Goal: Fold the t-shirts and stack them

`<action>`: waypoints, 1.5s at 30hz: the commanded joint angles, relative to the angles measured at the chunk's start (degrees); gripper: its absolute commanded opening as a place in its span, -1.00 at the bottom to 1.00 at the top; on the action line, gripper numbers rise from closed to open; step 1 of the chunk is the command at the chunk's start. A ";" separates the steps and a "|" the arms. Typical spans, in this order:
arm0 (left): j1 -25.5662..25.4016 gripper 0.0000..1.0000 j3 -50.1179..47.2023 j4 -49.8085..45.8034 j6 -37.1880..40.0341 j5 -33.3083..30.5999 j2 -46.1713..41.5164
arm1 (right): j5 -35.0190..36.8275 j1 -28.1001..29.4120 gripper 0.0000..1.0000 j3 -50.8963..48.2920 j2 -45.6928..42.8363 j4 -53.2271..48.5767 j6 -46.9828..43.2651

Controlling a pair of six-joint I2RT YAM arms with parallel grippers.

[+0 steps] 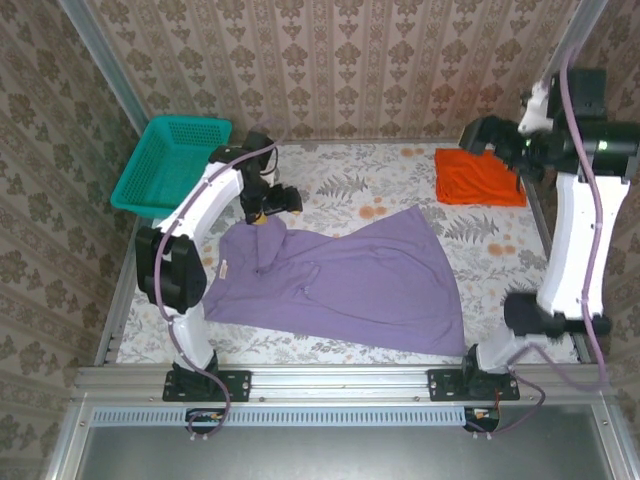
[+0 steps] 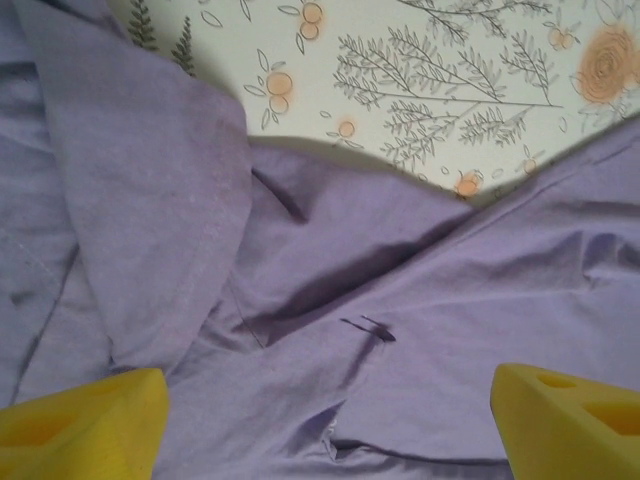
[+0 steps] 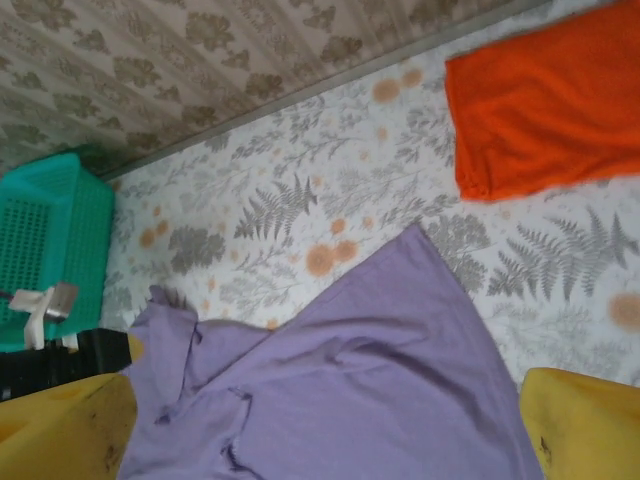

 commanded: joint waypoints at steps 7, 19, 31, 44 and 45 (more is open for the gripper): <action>-0.38 0.71 -3.44 1.59 -2.05 -1.65 -4.22 | -0.90 0.38 0.91 -59.59 -25.62 44.89 15.73; -0.93 0.51 16.38 -9.63 -3.83 -13.27 12.54 | 11.40 6.45 0.11 -66.13 -0.02 71.07 8.74; -3.00 0.48 29.19 -17.48 -7.98 -19.12 26.18 | 14.26 9.10 0.04 -52.93 24.38 74.09 6.41; -2.76 0.46 25.79 -17.10 -10.83 -18.02 24.70 | 14.16 10.67 -0.08 -41.09 34.63 65.49 7.74; -2.71 0.46 25.80 -17.10 -10.90 -17.86 24.74 | 14.18 10.75 -0.10 -41.03 34.67 65.01 7.85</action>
